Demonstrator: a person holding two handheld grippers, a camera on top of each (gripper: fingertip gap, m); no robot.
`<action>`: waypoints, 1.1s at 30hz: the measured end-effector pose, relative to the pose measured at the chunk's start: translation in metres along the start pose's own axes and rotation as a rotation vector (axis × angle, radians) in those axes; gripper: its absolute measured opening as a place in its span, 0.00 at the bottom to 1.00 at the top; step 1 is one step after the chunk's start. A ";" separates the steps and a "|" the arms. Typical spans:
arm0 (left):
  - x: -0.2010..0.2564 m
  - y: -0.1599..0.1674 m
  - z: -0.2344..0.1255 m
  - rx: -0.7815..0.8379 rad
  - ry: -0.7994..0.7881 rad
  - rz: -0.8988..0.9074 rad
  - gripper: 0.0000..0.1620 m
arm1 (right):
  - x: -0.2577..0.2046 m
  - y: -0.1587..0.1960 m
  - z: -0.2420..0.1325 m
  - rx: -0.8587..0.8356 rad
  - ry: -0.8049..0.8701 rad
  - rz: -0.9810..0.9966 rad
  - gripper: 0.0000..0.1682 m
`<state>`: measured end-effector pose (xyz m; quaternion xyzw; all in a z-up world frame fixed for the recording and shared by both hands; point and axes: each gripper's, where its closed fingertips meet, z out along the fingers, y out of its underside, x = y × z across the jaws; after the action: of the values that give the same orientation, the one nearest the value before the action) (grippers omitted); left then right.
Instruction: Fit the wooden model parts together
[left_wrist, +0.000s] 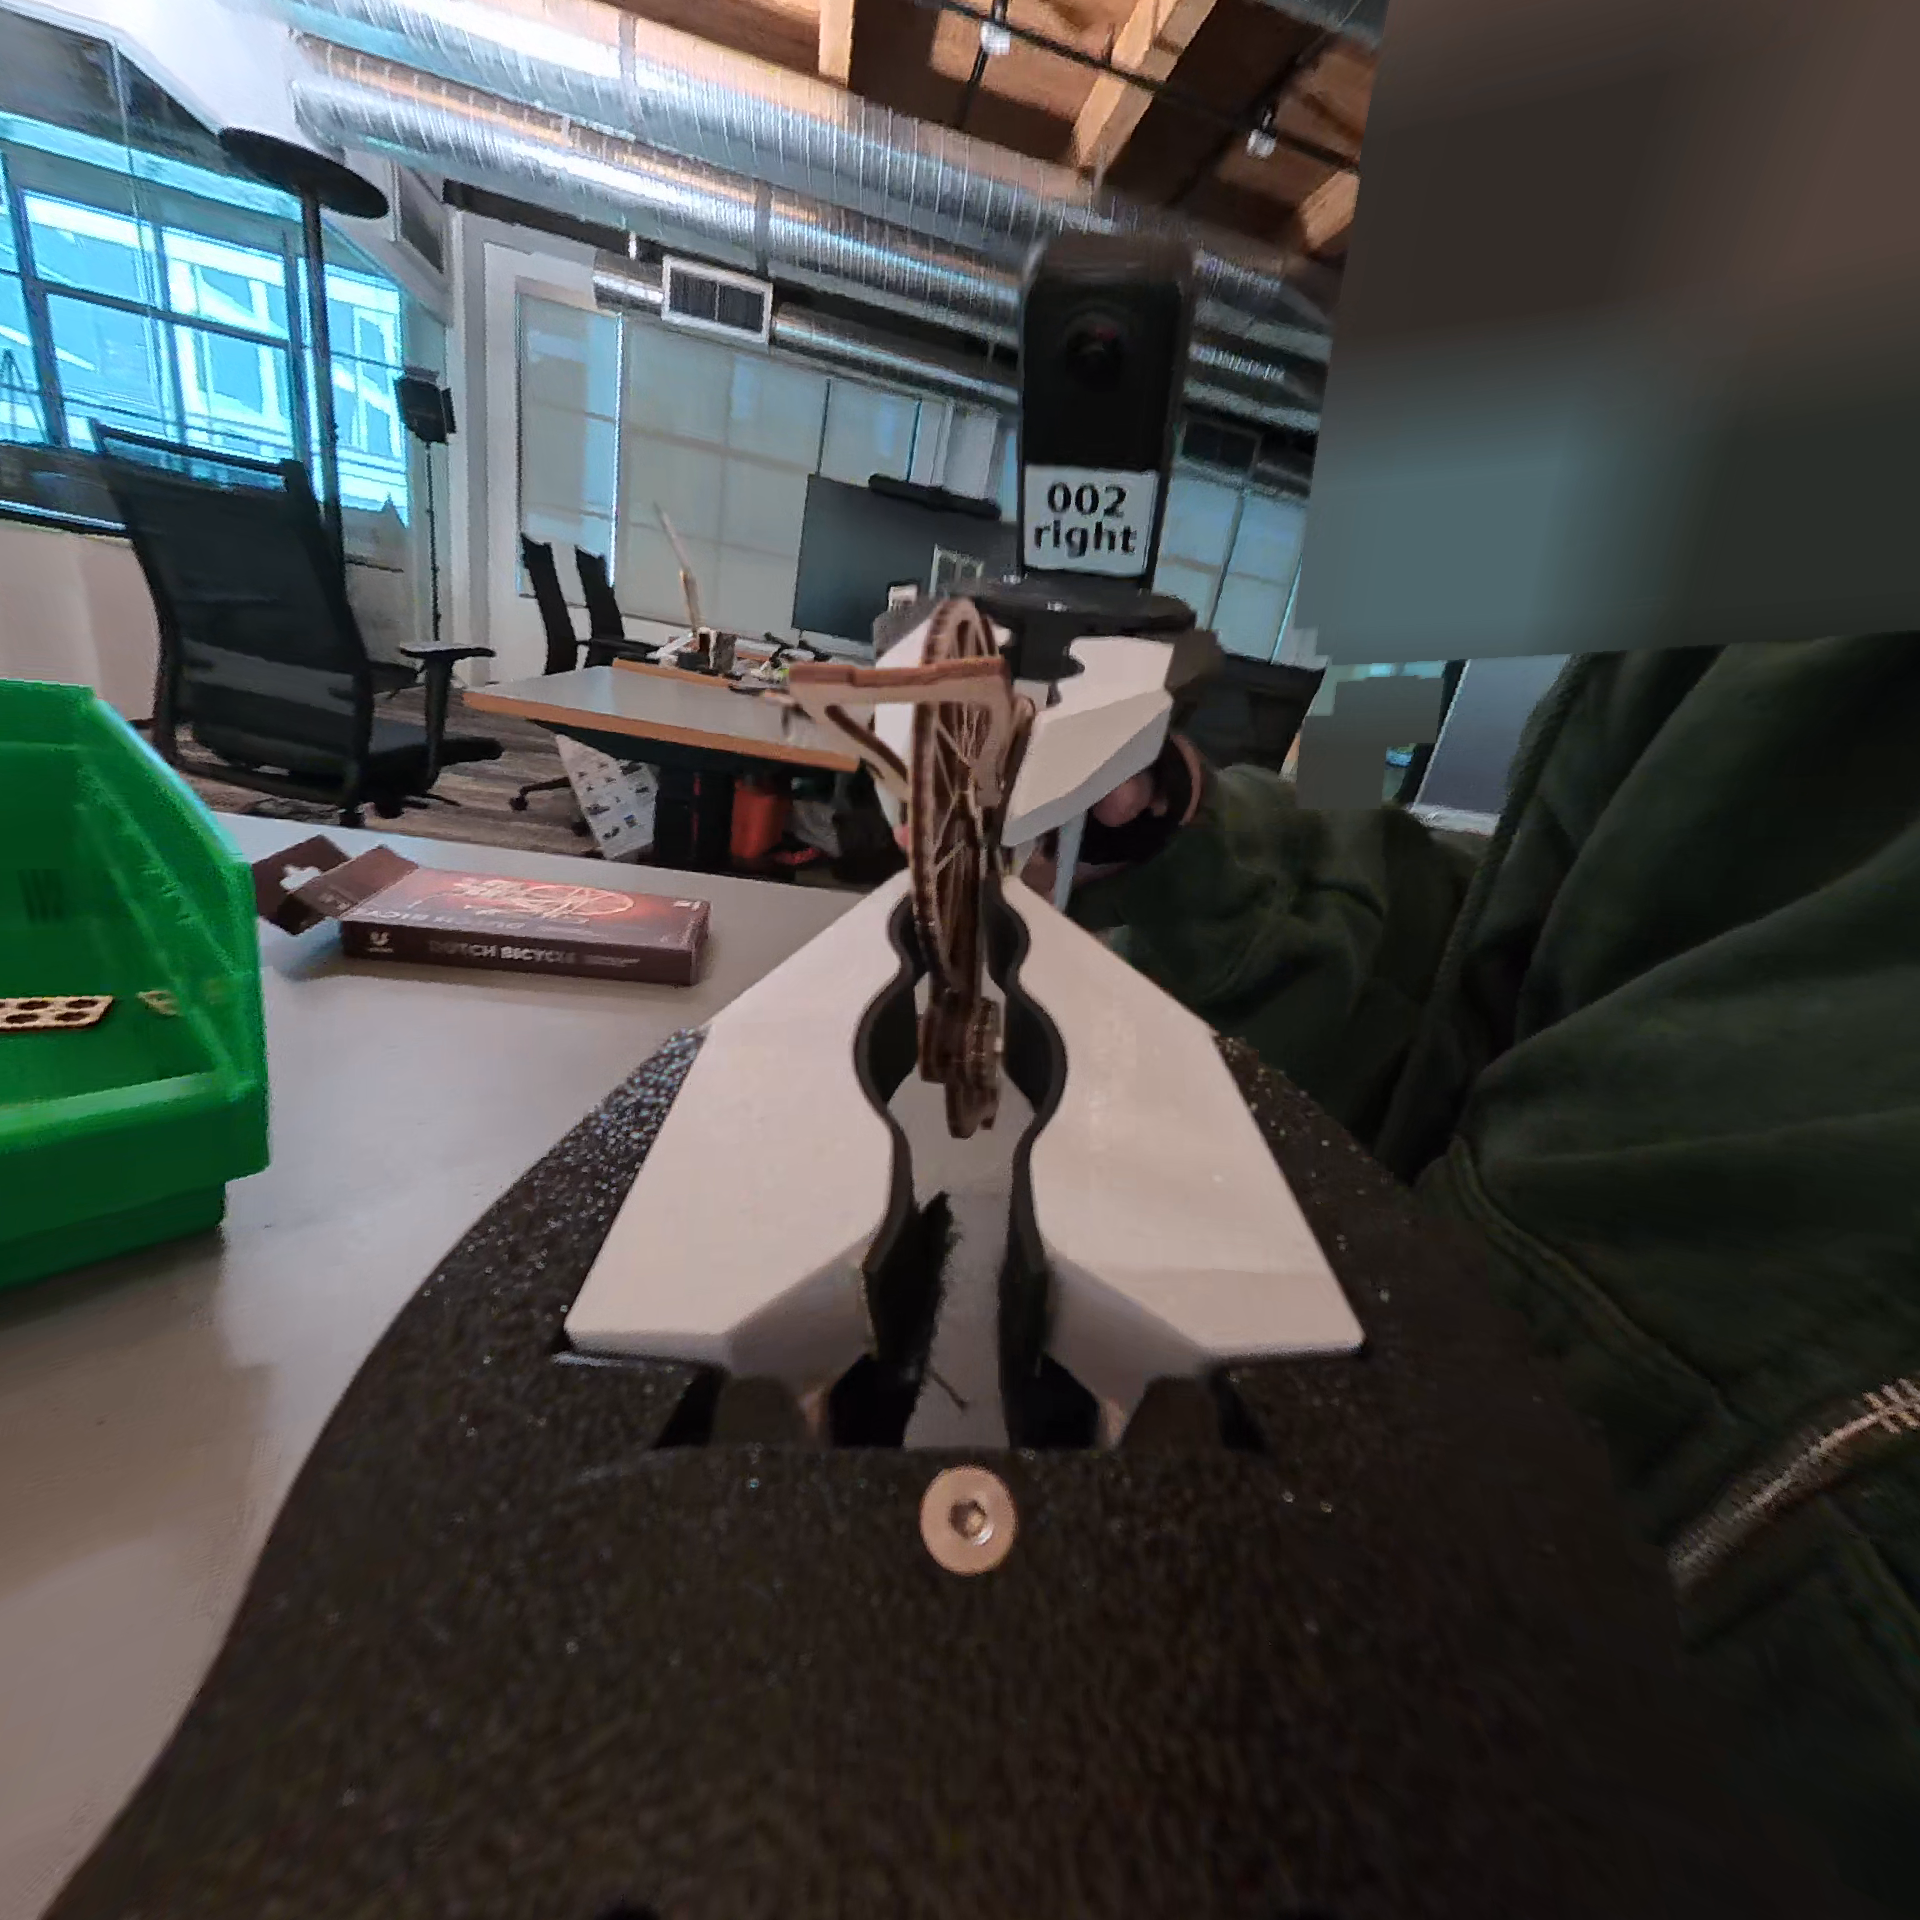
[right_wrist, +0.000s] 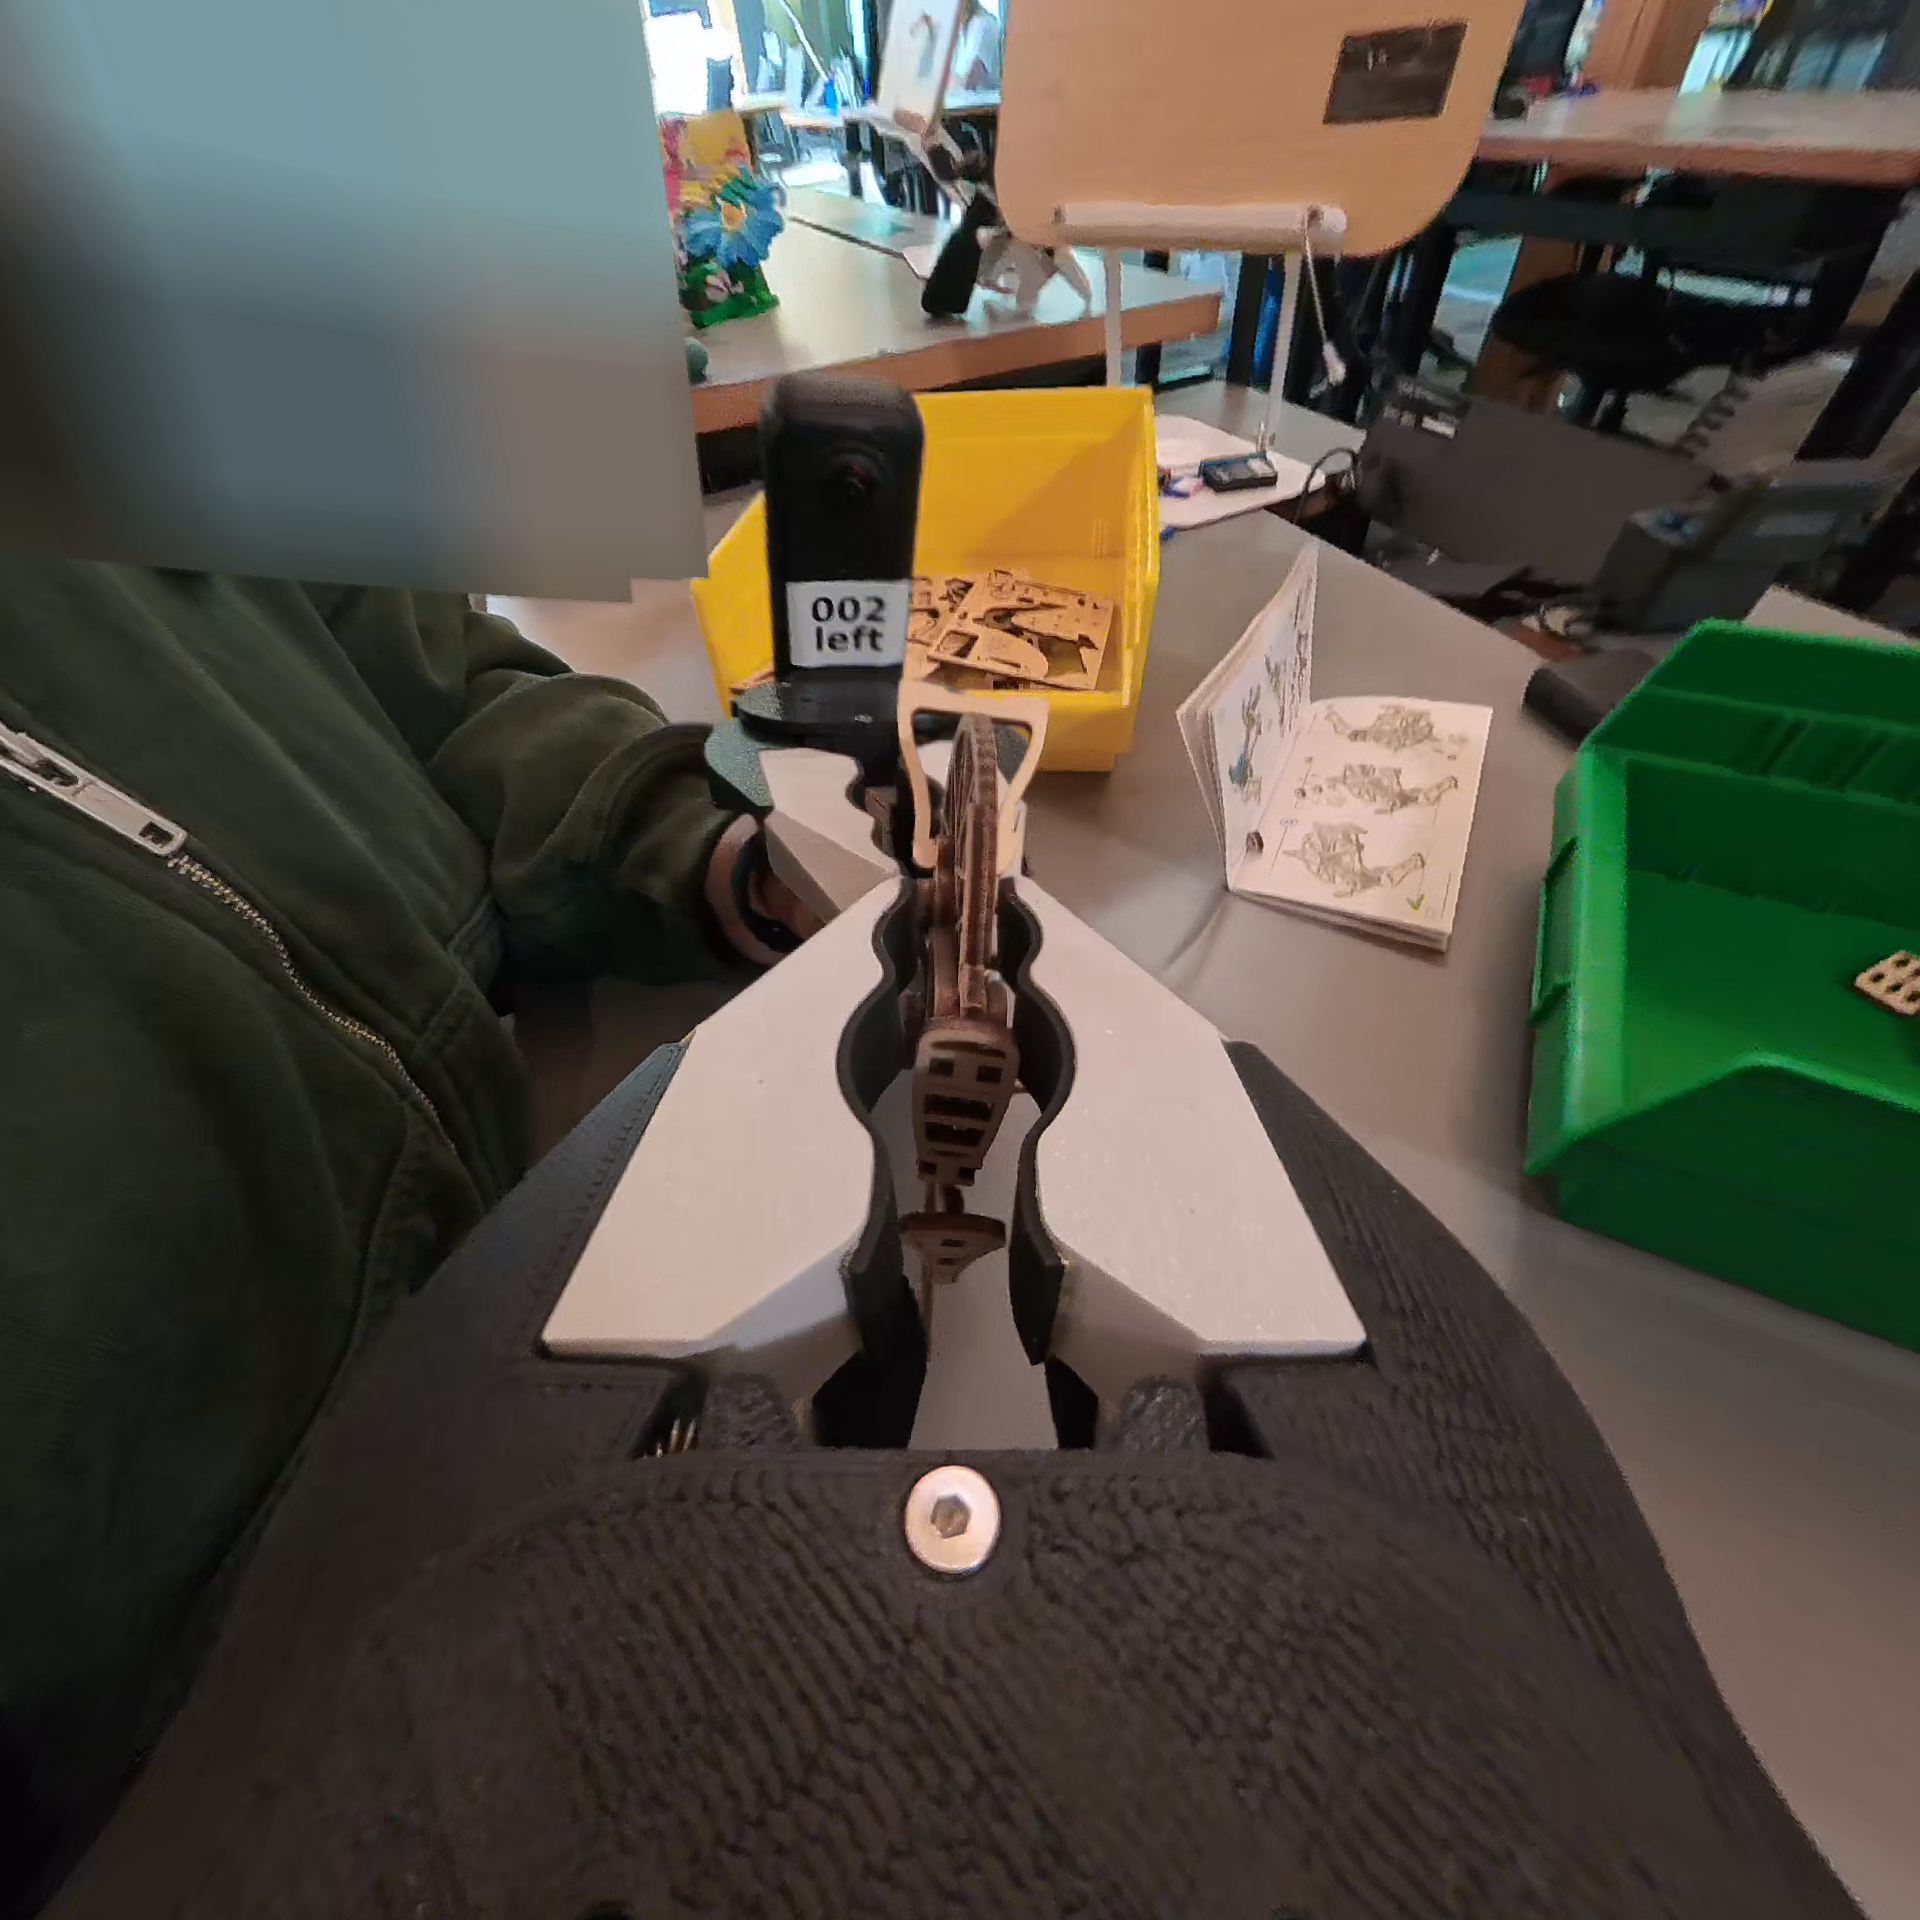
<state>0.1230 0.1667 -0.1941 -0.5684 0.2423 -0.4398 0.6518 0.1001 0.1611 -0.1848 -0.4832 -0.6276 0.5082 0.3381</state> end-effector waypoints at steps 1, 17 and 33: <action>0.001 -0.002 0.000 0.025 0.007 -0.018 0.05 | -0.001 -0.002 0.000 0.016 -0.005 -0.011 0.08; -0.002 0.008 0.003 0.001 0.035 -0.138 0.04 | 0.004 0.006 -0.002 0.026 -0.019 0.093 0.12; -0.001 0.008 0.002 -0.087 -0.061 0.122 0.04 | 0.001 0.009 0.001 -0.018 -0.012 0.160 0.08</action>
<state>0.1261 0.1682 -0.2020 -0.5936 0.2753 -0.3706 0.6592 0.1017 0.1615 -0.1941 -0.5317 -0.5937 0.5308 0.2880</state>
